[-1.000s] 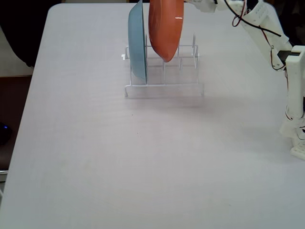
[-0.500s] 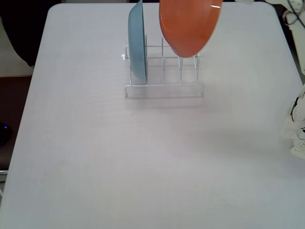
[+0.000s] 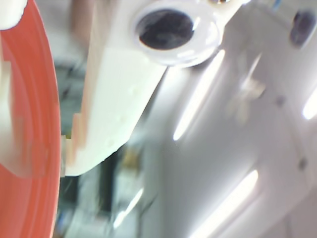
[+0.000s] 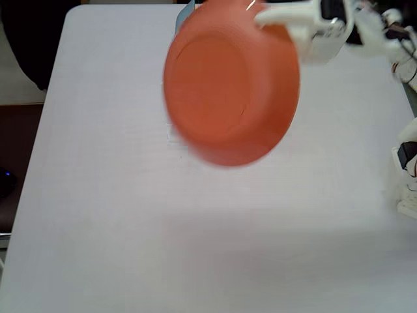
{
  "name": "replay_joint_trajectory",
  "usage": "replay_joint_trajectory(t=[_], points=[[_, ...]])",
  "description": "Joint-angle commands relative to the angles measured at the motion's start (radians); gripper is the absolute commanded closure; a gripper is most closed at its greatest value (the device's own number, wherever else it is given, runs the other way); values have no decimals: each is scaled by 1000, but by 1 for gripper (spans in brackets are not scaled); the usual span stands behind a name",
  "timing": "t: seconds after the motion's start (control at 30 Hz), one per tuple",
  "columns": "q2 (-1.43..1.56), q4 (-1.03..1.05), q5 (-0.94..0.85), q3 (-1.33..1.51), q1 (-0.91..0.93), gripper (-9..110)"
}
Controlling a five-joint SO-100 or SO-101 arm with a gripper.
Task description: Would you please take all the plates for me?
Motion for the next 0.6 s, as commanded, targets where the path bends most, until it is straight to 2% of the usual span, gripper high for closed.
replay_joint_trajectory(t=[0.0, 0.3, 0.57], points=[[-14, -259, 71, 48, -26, 102], [-210, -571, 126, 49, -40, 102], [-291, -644, 144, 35, -9, 102]])
